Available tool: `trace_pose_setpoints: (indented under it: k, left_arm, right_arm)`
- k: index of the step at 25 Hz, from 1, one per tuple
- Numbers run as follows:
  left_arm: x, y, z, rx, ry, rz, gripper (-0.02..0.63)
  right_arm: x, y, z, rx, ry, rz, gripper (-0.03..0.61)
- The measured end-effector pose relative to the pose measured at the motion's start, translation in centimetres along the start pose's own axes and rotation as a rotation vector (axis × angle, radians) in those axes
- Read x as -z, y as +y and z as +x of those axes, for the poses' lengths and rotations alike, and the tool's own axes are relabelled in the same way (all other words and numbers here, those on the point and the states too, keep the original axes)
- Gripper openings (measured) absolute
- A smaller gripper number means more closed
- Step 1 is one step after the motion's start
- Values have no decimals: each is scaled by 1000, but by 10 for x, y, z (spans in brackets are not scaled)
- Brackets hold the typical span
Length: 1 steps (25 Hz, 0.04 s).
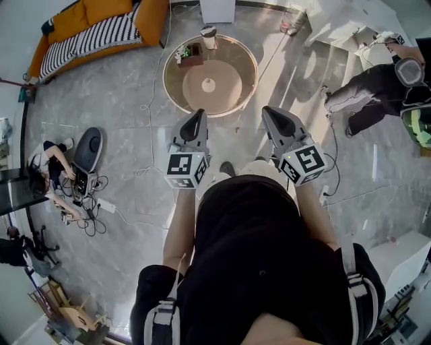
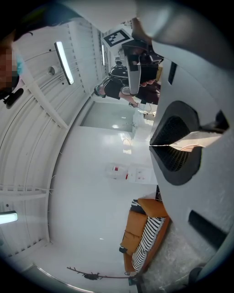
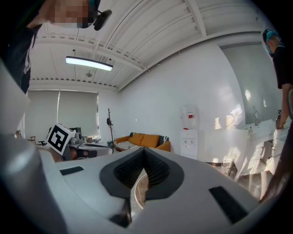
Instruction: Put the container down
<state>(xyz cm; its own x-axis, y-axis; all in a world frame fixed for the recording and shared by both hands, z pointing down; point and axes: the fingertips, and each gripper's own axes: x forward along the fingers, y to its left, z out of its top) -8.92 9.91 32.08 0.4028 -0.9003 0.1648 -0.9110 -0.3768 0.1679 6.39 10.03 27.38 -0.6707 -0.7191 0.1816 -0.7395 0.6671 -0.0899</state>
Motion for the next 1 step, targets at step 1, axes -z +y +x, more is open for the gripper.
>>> trace_pose_setpoints:
  k: [1]
  left_arm:
    - [1, 0, 0, 1, 2, 1, 20]
  right_arm:
    - [0, 1, 0, -1, 2, -1, 0]
